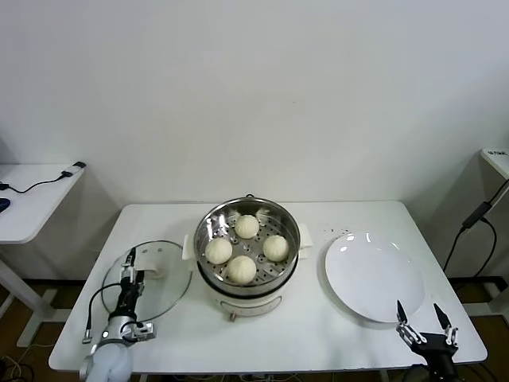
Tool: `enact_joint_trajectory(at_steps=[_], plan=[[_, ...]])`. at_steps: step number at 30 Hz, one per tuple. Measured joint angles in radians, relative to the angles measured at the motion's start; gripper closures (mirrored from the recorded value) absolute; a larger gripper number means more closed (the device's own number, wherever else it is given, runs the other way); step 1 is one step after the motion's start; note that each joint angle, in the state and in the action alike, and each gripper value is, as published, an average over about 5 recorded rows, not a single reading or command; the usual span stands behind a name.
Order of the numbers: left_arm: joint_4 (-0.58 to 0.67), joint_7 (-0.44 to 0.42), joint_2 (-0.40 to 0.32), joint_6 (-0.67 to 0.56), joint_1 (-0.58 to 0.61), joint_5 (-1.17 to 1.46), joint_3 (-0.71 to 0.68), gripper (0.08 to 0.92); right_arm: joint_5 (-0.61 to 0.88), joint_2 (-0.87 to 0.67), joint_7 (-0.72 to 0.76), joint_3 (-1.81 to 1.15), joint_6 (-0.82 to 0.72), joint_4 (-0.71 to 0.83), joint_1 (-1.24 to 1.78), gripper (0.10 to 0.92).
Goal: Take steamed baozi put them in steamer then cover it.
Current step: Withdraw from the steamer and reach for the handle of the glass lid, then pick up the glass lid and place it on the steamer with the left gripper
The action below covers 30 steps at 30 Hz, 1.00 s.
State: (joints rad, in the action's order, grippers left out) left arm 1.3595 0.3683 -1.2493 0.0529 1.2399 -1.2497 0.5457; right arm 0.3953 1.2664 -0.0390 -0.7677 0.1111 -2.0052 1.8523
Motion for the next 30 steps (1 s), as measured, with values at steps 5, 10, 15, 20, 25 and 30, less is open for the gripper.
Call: enact_joint_trajectory(at_steps=[5, 10, 15, 20, 25, 30], plan=[[-0.019, 0.002, 0.01, -0.01, -0.007, -0.006, -0.001, 0.292, -0.006, 0.007, 0.003, -0.001, 0.001, 0.0, 0.004, 0.203], [-0.043, 0.005, 0.017, -0.023, -0.005, -0.015, 0.001, 0.439, -0.011, 0.012, 0.007, -0.001, 0.002, -0.001, 0.007, 0.203], [-0.06, 0.011, 0.016, -0.035, -0.004, -0.02, 0.002, 0.578, -0.016, 0.016, 0.008, 0.0, 0.002, -0.003, 0.006, 0.203], [-0.062, 0.015, 0.008, -0.04, -0.012, -0.019, 0.005, 0.725, -0.019, 0.016, 0.011, 0.0, 0.004, -0.006, 0.007, 0.203], [-0.062, 0.017, -0.005, -0.04, -0.02, -0.012, 0.012, 0.854, -0.021, 0.014, 0.016, -0.001, 0.006, -0.008, 0.011, 0.203], [-0.046, 0.007, -0.013, -0.033, -0.011, 0.002, 0.023, 0.868, -0.025, 0.013, 0.018, -0.002, 0.009, -0.01, 0.01, 0.203]])
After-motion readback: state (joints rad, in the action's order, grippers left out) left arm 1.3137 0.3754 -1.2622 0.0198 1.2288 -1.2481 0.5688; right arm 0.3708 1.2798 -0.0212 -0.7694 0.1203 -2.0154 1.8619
